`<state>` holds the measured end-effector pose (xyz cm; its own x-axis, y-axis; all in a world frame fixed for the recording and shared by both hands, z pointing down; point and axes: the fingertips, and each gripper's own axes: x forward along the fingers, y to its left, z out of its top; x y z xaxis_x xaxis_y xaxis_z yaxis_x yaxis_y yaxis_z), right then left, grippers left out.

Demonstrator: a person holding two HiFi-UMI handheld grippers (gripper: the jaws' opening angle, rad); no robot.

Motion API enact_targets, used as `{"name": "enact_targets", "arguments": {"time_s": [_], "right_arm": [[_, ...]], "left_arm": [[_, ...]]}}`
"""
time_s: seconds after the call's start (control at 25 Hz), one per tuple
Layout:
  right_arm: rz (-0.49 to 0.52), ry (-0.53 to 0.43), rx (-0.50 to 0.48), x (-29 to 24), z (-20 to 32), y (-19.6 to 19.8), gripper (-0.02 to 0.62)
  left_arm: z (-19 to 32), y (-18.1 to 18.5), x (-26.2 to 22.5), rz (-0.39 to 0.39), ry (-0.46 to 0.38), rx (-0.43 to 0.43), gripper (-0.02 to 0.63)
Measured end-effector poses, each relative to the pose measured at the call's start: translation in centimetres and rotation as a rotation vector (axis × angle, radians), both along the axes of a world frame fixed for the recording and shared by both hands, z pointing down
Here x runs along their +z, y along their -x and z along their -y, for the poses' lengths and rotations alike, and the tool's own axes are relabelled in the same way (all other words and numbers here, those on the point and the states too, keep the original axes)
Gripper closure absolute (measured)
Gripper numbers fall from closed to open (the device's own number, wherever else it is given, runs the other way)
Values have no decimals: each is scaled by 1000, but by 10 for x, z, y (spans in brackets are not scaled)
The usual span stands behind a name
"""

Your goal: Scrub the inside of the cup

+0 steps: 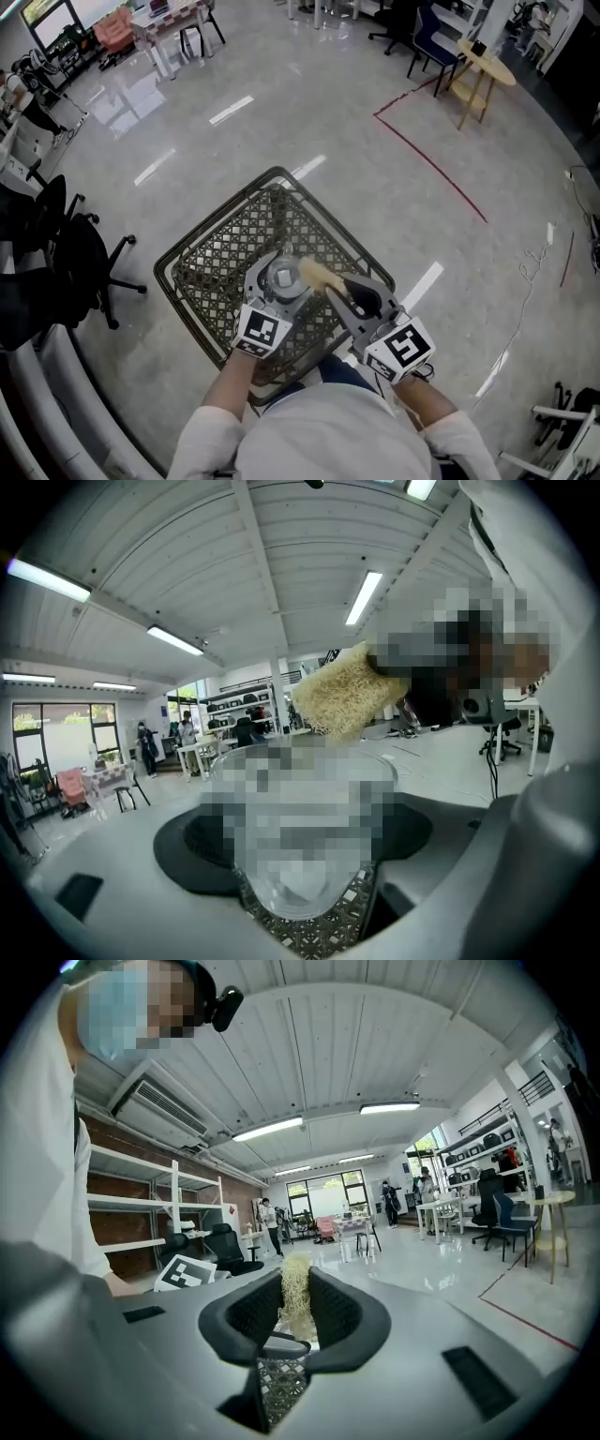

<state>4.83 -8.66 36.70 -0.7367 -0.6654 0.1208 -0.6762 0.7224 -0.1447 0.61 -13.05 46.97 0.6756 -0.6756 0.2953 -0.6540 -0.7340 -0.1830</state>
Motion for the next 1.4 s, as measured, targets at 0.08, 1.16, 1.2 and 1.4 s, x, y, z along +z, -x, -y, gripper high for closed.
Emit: {"name": "enact_targets", "arguments": {"time_s": [0.08,1.16,1.2,1.4], "right_arm": [[-20,-9,-16,-5,-5,4,506],[-319,69,-258,12,-26,59,506],[-312,76,-263,12,-27,60,506],[-304,88,-272,11,-22,66,506]], "left_arm": [[-5,1,-4,18,-8,-1,222],[-27,7,-17,210,-99,4,222],[-27,6,-18,213,-100,8,222],[-32,0,-16,221,-96,22,222]]}}
